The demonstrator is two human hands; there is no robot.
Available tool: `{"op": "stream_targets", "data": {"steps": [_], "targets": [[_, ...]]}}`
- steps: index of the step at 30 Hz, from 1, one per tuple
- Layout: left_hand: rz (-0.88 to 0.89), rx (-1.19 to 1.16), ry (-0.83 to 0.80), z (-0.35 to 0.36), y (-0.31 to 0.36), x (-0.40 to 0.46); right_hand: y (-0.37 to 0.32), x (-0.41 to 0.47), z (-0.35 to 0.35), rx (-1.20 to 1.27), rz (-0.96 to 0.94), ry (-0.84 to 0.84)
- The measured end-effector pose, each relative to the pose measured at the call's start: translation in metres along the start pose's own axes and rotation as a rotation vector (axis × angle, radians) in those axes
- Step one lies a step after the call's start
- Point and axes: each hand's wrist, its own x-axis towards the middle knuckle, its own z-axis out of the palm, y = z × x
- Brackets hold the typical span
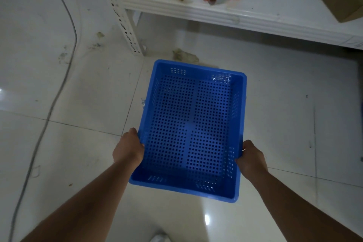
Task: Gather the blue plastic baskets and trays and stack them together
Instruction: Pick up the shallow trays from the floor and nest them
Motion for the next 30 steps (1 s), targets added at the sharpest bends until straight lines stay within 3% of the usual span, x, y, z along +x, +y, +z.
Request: {"op": "stream_targets", "data": {"steps": [11, 18, 30], "targets": [[0.02, 0.011, 0.008, 0.0, -0.002, -0.001, 0.001, -0.004, 0.002, 0.028, -0.002, -0.015], [0.031, 0.082, 0.008, -0.01, 0.006, -0.003, -0.008, -0.011, -0.004, -0.084, 0.004, -0.104], [0.14, 0.189, 0.019, -0.075, 0.038, -0.038, -0.033, -0.052, -0.053, -0.161, -0.062, -0.083]]}}
